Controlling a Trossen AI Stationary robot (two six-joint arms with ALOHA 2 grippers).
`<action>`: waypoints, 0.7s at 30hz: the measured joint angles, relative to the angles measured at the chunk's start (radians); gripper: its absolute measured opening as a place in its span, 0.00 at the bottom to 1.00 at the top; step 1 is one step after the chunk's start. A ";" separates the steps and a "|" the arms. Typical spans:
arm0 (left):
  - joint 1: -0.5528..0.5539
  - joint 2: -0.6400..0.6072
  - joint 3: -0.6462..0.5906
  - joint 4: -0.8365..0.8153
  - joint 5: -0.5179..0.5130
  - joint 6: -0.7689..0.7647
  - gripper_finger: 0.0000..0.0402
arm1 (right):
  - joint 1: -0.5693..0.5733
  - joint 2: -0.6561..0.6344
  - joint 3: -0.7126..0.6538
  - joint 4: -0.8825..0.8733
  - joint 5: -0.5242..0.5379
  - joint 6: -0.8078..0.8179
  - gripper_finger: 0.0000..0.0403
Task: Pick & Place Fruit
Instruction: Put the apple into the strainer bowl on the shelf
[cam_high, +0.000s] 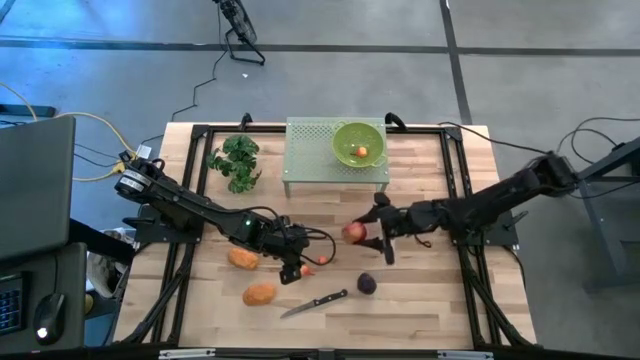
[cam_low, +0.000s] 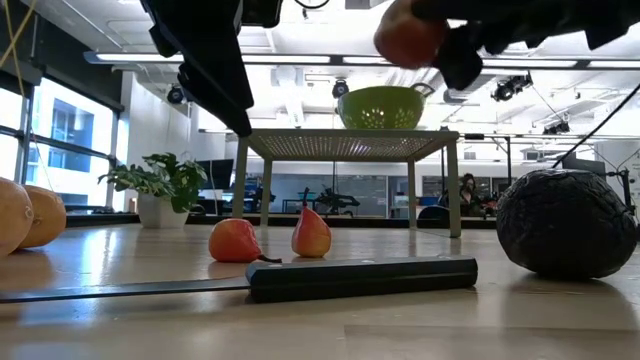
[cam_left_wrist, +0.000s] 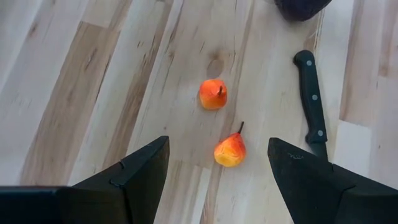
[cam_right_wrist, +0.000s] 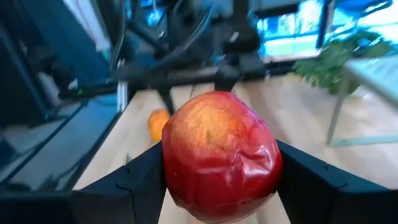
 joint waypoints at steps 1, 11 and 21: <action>0.000 0.000 0.000 0.000 -0.001 0.002 0.67 | -0.007 -0.009 0.000 0.006 0.018 0.000 0.61; 0.000 0.000 0.000 0.000 -0.034 0.024 0.67 | -0.116 -0.096 0.001 0.049 0.084 0.014 0.61; 0.000 0.000 0.000 0.019 -0.036 0.049 0.67 | -0.261 -0.123 0.001 0.145 0.129 0.055 0.61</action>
